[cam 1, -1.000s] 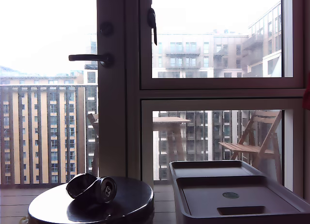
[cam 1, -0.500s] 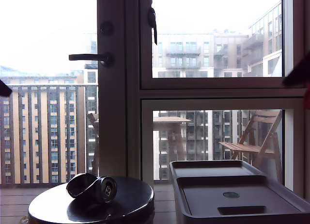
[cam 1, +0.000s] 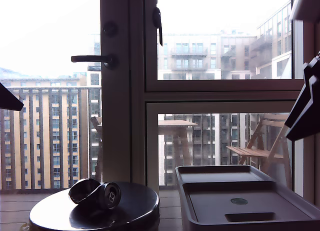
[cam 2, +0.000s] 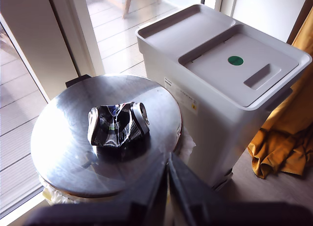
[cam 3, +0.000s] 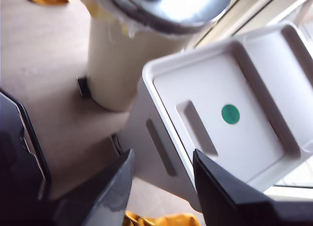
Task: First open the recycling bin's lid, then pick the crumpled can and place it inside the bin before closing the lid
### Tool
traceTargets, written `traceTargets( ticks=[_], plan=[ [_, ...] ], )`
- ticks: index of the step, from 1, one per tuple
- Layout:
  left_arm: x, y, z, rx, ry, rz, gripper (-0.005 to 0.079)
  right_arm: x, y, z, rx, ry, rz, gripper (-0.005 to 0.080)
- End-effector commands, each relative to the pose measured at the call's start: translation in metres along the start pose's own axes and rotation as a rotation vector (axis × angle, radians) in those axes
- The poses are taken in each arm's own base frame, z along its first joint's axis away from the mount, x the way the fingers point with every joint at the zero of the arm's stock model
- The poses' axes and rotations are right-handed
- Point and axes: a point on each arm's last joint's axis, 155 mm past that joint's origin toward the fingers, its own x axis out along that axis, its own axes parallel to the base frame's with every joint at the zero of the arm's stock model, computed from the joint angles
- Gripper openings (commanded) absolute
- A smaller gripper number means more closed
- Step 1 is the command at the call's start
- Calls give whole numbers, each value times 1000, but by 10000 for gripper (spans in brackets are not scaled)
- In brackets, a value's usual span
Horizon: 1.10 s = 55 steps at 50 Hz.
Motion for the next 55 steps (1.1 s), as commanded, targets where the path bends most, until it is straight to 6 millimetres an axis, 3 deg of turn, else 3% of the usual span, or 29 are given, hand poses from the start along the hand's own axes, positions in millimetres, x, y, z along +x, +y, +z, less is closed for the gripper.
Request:
traceTargets(
  ticks=[1,11,19,35,55],
  plan=[
    [0,0,6,12,-14,-3,-22,6,-2,1,-18,14,-1,355],
    [0,0,7,14,-17,-3,-22,26,10,-2,-12,83,95,352],
    [0,0,8,16,-19,-2,-22,39,-1,1,12,155,137,348],
    [0,0,7,9,-19,-2,-22,75,-1,-8,26,276,268,348],
    [0,0,7,8,-18,-2,-22,121,10,-29,-147,302,352,348]
  ],
)
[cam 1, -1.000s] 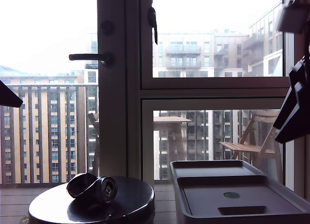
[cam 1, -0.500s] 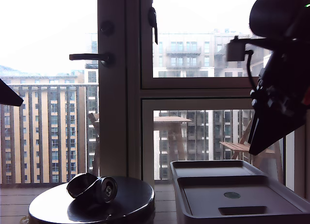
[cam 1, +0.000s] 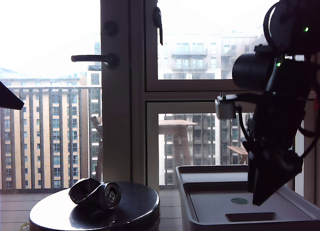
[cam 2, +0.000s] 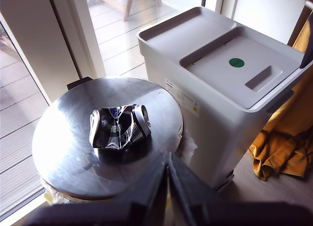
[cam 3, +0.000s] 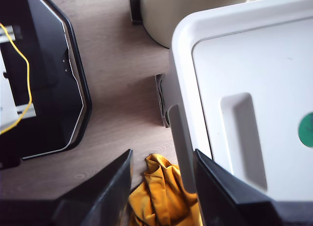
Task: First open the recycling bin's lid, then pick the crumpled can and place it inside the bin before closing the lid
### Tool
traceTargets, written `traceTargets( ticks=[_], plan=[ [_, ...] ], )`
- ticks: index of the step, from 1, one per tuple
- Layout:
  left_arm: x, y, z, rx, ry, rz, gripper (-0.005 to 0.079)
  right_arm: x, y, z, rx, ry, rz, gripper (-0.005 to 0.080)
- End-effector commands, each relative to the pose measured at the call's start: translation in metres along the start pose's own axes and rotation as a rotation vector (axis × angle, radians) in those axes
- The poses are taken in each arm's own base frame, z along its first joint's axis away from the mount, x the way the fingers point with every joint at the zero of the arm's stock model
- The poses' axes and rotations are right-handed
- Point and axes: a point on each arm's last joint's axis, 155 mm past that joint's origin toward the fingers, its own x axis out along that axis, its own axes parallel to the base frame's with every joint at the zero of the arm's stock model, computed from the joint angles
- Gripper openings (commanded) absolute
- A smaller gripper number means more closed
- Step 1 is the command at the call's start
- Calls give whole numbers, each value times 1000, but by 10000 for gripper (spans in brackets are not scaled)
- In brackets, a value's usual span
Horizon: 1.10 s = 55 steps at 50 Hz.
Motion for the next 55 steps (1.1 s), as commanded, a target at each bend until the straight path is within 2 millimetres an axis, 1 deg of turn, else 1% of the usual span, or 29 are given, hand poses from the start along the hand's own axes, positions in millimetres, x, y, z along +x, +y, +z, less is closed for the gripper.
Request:
traceTargets(
  ticks=[1,13,24,31,37,41,47,55],
  plan=[
    [0,0,5,4,-11,-3,-22,11,0,-1,-36,16,5,348],
    [0,-1,2,-3,2,-6,-22,37,-4,-6,-62,29,1,348],
    [0,-1,2,-3,2,-6,-22,56,-6,-10,-82,39,-4,348],
    [0,-1,2,-3,2,-6,-22,64,-9,-15,-92,49,0,348],
    [0,-1,2,-4,3,-6,-22,68,-14,-18,-83,51,-4,342],
    [0,-1,1,-6,5,-7,-22,72,-13,-21,-85,56,5,307],
    [0,-2,-1,-10,13,-9,-22,76,-10,-23,-109,61,16,199],
    [0,-2,-2,-12,16,-11,-22,75,-23,-16,-125,36,-31,66]
  ],
)
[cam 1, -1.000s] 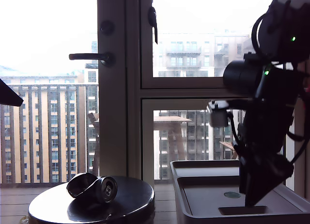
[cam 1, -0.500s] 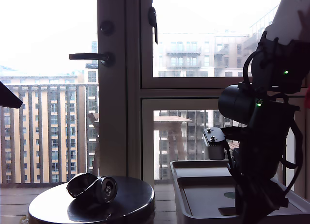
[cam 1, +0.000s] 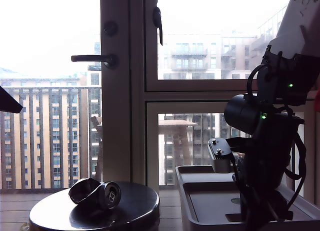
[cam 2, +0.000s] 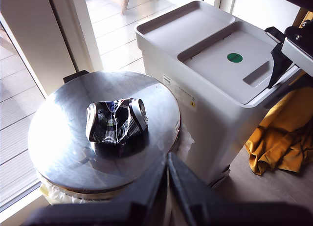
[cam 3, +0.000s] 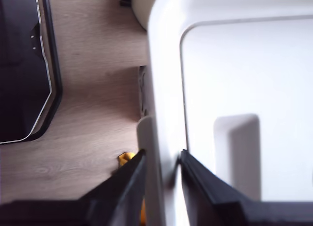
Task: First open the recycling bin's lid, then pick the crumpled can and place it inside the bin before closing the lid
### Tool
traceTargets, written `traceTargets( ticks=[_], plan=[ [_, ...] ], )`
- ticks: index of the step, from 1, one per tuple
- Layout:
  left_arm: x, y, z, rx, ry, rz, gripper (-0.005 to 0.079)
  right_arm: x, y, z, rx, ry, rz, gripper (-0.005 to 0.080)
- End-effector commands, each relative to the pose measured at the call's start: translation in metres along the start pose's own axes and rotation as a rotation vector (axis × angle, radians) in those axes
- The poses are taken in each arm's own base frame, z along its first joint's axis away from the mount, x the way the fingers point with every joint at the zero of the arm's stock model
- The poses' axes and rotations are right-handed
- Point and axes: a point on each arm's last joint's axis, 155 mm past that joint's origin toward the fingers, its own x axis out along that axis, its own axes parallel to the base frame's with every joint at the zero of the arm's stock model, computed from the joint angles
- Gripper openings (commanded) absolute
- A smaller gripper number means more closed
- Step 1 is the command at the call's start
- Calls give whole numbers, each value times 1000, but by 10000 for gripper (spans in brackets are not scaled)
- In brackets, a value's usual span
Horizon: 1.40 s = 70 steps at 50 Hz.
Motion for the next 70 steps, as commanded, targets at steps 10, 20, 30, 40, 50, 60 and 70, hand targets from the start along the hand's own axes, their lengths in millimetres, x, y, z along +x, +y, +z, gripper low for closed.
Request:
traceTargets(
  ticks=[10,20,30,40,50,60,70],
  plan=[
    [0,0,5,2,-8,-4,-22,7,-4,2,-22,-18,-16,-13],
    [0,0,4,2,-7,-3,-22,3,4,-2,-18,16,39,-13],
    [0,0,4,2,-8,-3,-22,-6,6,0,-26,30,74,-13],
    [0,0,4,3,-8,-3,-22,-21,-2,11,-39,20,60,-13],
    [0,0,4,2,-7,-3,-22,-35,-5,19,-49,21,57,-13],
    [0,0,5,4,-10,-3,-22,-53,-7,21,-57,36,45,-13],
    [3,3,11,40,-35,0,4,-70,-9,25,-63,26,28,-13]
  ],
)
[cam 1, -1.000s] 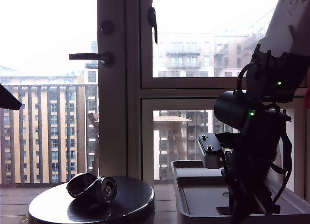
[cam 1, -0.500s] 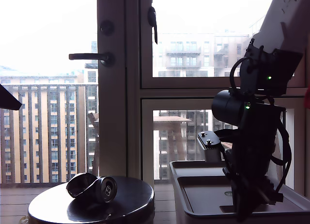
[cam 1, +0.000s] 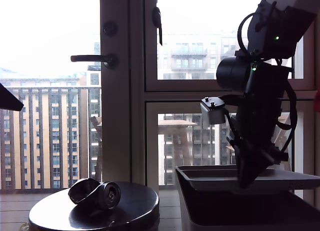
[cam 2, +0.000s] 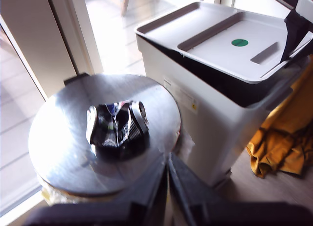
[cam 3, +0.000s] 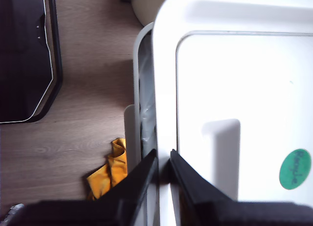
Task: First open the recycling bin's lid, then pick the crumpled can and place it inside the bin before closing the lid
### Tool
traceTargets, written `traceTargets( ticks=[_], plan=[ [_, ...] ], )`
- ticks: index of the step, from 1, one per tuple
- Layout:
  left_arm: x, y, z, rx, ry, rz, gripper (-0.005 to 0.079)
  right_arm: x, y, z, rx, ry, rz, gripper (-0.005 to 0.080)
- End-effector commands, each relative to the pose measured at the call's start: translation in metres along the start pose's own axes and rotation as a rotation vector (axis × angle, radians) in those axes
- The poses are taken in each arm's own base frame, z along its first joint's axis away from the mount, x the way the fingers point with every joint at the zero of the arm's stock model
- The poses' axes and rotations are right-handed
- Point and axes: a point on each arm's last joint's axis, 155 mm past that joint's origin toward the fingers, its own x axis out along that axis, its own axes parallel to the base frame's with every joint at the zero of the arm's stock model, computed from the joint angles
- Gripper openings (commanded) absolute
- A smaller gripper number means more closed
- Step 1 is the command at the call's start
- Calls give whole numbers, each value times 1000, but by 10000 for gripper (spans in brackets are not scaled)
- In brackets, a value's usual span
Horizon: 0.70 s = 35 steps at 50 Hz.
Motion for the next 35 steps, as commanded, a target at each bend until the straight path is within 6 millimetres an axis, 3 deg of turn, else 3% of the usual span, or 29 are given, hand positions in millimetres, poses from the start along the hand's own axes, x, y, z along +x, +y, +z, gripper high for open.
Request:
traceTargets(
  ticks=[1,8,14,17,27,35],
  plan=[
    [5,0,5,31,-12,-11,12,-3,6,6,-4,-8,12,-13],
    [19,-1,-2,55,5,-40,102,-9,3,8,-6,-15,-3,-13],
    [36,-4,-14,197,37,-63,313,-9,3,9,-6,-16,-4,-13],
    [44,-4,-23,297,66,-67,365,-9,1,9,-6,-19,-11,-13],
    [68,-11,-53,625,171,-134,380,-9,-8,14,-8,-36,-46,-13],
    [90,-1,-62,669,248,-126,398,-9,-9,14,-5,-39,-50,-13]
  ],
)
